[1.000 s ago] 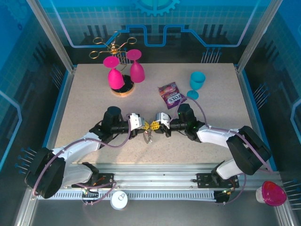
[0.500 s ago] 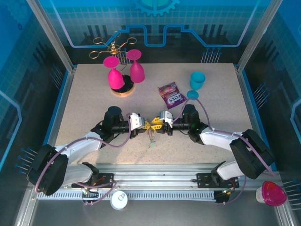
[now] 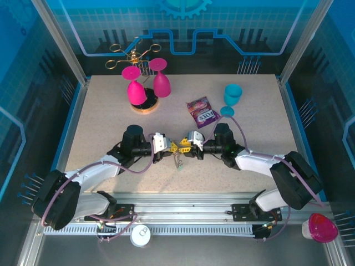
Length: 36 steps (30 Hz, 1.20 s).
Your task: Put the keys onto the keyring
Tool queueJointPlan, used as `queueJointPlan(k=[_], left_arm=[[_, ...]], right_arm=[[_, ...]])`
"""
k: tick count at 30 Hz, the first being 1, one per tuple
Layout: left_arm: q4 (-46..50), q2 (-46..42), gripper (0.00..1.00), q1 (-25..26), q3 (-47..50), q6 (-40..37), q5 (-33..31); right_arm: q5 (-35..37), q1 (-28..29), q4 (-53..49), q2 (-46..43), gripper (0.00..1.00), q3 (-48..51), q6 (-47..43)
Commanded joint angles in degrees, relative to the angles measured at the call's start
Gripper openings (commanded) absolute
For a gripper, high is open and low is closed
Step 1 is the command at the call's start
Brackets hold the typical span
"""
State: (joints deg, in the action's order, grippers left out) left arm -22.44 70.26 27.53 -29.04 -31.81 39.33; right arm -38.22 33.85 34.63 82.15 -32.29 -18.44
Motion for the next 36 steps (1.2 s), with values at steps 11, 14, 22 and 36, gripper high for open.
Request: queueJointPlan(k=[11, 14, 22, 36], left_arm=[[-0.2, 0.5, 0.0, -0.3, -0.7, -1.1, 3.2], [-0.2, 0.8, 0.0, -0.3, -0.7, -1.1, 3.3], [7.2, -0.6, 0.27, 0.0, -3.5, -2.9, -4.3], [22.7, 0.2, 0.0, 1.9, -9.2, -13.0, -5.8]], right_arm=[[-3.5, 0.7, 7.6, 1.9, 0.14, -0.8, 3.1], [-3.9, 0.7, 7.7, 1.9, 0.04, -0.8, 3.0], [1.9, 3.2, -18.4, -1.9, 0.0, -6.9, -12.6], [7.0, 6.7, -27.6, -5.0, 0.03, -12.6, -16.0]])
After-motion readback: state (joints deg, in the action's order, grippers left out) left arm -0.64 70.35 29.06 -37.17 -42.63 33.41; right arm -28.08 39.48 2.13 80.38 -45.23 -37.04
